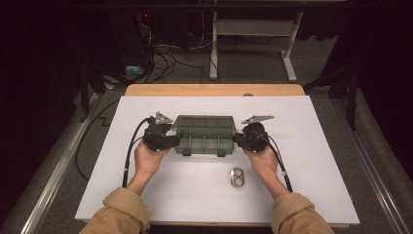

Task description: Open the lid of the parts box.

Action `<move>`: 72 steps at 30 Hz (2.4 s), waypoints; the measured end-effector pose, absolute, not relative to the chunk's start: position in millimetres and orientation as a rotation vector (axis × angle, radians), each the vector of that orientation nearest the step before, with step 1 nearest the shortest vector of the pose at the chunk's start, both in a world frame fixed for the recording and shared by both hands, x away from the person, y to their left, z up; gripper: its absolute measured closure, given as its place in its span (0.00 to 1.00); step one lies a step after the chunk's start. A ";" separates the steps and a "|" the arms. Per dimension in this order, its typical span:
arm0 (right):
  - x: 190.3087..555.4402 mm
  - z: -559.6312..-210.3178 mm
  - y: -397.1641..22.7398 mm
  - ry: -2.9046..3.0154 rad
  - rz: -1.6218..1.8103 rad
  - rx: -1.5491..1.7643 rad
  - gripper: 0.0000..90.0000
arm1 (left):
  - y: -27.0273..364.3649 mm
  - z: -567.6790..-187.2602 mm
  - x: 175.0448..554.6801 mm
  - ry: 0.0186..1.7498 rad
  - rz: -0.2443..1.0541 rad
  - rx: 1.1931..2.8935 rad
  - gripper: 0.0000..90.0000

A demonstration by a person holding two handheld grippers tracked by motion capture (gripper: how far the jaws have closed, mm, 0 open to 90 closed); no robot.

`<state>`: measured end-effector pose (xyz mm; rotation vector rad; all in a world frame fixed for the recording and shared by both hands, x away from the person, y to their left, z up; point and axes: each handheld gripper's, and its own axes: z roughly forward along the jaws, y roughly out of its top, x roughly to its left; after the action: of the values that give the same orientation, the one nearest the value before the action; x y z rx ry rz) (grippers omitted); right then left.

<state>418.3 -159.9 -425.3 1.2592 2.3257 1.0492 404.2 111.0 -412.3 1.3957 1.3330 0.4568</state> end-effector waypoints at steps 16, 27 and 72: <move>437.2 -429.2 -148.9 2.319 0.956 1.335 0.83 | 110.5 -396.3 421.7 1.307 0.462 1.342 0.50; 444.1 -431.2 -146.8 2.307 0.945 1.370 0.82 | 112.0 -387.8 439.7 1.309 0.449 1.283 0.54; 446.6 -429.9 -145.7 2.335 0.914 1.351 0.82 | 114.3 -426.5 504.2 1.460 0.417 1.238 0.79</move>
<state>446.6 -145.7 -429.9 1.3505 2.3350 0.9141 504.2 114.3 -426.5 1.2377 1.4605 0.4169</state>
